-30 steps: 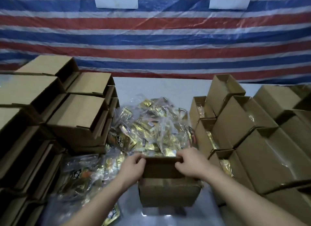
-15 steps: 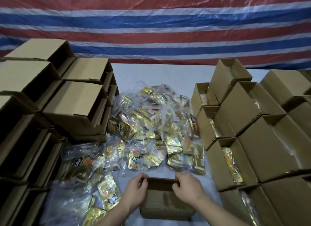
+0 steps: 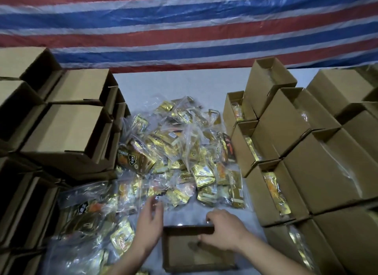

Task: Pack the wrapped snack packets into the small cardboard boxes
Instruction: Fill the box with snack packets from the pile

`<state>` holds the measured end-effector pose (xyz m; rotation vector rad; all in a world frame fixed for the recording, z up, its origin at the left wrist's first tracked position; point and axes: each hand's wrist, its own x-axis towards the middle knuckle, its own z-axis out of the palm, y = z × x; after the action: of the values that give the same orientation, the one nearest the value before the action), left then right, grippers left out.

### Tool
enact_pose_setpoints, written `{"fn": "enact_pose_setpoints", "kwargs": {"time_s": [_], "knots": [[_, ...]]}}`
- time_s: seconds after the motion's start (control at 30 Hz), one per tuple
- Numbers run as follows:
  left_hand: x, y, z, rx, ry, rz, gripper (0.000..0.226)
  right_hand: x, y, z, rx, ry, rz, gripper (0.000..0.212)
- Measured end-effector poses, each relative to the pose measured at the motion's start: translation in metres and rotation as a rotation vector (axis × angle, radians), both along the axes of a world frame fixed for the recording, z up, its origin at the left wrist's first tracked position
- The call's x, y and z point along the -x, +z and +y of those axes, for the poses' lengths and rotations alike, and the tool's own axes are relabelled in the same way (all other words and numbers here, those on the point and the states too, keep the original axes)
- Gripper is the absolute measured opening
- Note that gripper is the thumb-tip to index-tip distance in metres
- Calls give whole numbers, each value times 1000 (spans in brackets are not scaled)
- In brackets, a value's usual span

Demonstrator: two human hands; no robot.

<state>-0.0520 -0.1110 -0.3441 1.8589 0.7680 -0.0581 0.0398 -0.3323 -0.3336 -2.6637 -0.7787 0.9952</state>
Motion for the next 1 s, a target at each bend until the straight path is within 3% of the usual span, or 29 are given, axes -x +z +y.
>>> {"fn": "enact_pose_setpoints", "kwargs": {"time_s": [0.1,0.23,0.33,0.4,0.5,0.67,0.77,0.9,0.97,1.0], "knots": [[-68,12,32,-16,251,3,73,-12,14,6,-52,7,-6,75],[-152,12,82,142,561,128,106,-30,29,16,-201,-138,-7,56],[-183,-7,117,223,587,285,118,-44,33,20,-249,-234,35,53],[-194,-24,132,334,512,323,104,-51,34,20,-263,-284,62,62],[-203,-41,141,313,457,368,86,-56,33,19,-283,-340,102,68],[-194,-49,148,435,513,358,53,-58,29,19,-298,-336,109,44],[-175,-34,145,351,581,356,54,-57,31,26,-309,-349,136,32],[-139,15,113,255,538,138,62,-60,45,46,-483,-438,181,20],[-119,46,89,285,478,-9,34,-62,59,62,-596,-525,276,13],[-110,62,76,328,436,-60,15,-64,67,71,-636,-551,326,20]]}}
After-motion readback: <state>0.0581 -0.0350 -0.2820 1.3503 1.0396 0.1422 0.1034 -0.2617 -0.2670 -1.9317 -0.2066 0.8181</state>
